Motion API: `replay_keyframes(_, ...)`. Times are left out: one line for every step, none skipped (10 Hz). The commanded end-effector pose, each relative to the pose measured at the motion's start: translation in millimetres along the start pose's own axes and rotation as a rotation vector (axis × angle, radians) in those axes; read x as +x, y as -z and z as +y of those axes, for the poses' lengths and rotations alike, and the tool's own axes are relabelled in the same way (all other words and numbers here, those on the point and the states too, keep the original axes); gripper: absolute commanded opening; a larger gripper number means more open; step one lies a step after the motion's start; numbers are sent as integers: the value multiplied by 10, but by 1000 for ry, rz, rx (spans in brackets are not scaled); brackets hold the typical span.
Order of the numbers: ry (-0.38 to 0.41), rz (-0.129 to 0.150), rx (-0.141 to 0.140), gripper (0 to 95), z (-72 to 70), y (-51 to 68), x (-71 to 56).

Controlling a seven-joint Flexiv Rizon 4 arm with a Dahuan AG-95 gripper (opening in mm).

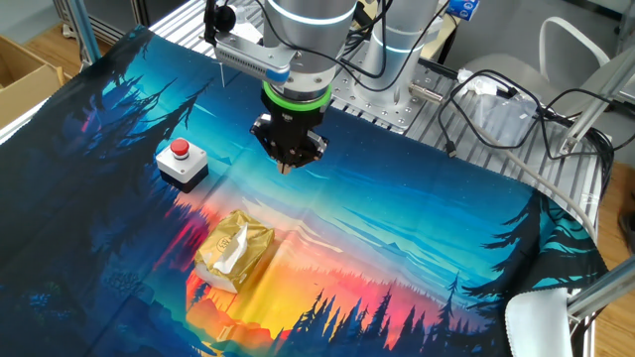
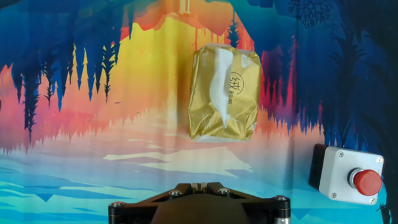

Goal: Pull out a napkin

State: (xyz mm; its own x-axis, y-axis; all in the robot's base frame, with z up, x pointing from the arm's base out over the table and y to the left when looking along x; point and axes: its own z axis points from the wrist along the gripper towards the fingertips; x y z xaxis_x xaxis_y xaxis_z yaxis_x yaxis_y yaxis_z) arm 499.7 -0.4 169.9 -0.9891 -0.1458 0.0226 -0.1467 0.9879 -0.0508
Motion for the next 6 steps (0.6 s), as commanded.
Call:
replay_keyframes(0, -1, 0, 0, -8, -12, -9)
replay_keyframes(-1, -3, 0, 0, -16, -27, -17)
replay_keyframes(0, -4, 0, 0, -24, -35, -21)
replay_keyframes(0, -4, 0, 0, -27, -39, -23)
replay_keyframes(-1, -5, 0, 0, -37, -50, -35)
replay_keyframes(-2, -5, 0, 0, -45, -62, -52)
